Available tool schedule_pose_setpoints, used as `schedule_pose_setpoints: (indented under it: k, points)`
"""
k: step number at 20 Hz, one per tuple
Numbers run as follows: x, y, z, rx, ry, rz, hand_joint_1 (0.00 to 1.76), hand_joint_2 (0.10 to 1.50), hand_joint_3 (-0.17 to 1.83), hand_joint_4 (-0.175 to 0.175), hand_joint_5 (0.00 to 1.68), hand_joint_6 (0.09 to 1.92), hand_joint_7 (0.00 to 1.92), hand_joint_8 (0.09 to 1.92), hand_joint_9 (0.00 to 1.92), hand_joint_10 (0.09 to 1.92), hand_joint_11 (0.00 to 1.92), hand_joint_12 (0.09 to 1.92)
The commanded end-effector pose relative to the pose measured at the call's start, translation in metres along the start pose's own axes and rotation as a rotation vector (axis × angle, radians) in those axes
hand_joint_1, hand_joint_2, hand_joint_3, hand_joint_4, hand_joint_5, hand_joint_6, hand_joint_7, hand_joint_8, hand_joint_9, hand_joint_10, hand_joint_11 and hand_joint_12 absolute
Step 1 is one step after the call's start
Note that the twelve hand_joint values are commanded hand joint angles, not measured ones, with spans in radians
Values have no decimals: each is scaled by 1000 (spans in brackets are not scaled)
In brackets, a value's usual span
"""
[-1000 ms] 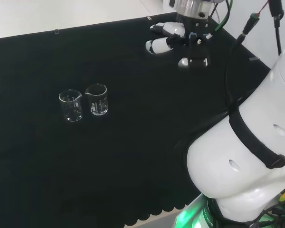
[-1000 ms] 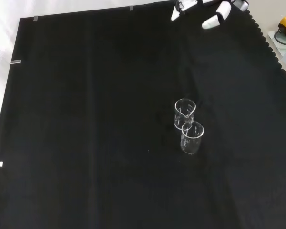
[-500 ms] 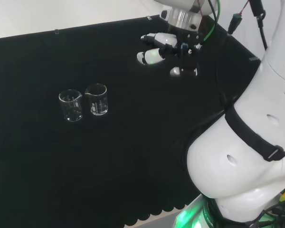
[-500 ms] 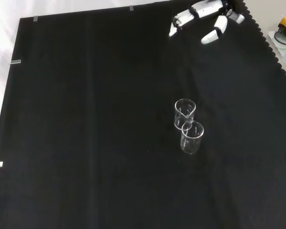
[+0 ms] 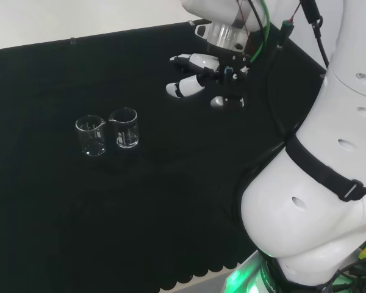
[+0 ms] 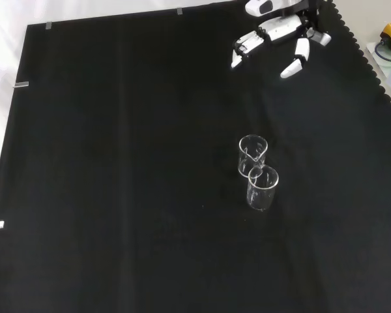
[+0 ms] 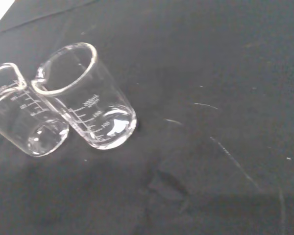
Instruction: Pick up the beaker on the right.
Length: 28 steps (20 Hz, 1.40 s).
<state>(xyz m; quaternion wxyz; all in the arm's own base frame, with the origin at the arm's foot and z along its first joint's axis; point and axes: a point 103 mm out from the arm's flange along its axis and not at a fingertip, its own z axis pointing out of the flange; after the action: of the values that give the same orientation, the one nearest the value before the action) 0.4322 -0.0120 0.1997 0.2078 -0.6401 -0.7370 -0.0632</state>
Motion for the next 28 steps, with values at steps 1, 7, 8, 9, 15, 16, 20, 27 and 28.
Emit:
schedule_pose_setpoints:
  k: [1, 7, 8, 9, 15, 16, 20, 27, 28]
  points:
    - [-5, 16, 25, -1, 50, -25, 578, 583, 889, -15, 206, 87, 156, 518, 225, 622, 0, 1044]
    - [-5, 29, 38, 22, 81, -46, 593, 518, 915, -15, 206, 87, 162, 528, 237, 622, 0, 1068]
    - [-6, 31, 39, 24, 86, -54, 597, 506, 919, -16, 203, 87, 162, 529, 239, 622, 0, 1075]
    - [-5, 34, 41, 28, 90, -62, 607, 490, 920, -17, 196, 87, 160, 529, 239, 622, 0, 1081]
    - [-3, 47, 56, 45, 130, -81, 682, 420, 938, -19, 165, 87, 144, 534, 243, 627, 0, 1116]
    - [-2, 50, 60, 47, 133, -90, 698, 415, 940, -20, 165, 87, 143, 536, 244, 629, 0, 1124]
    - [-1, 57, 70, 48, 154, -113, 732, 405, 954, -23, 166, 87, 140, 543, 244, 635, 0, 1145]
    - [3, 63, 83, 53, 177, -159, 747, 400, 964, -25, 171, 87, 144, 549, 239, 634, 0, 1149]
    - [3, 64, 85, 56, 178, -161, 747, 400, 965, -25, 172, 87, 144, 550, 238, 634, 0, 1148]
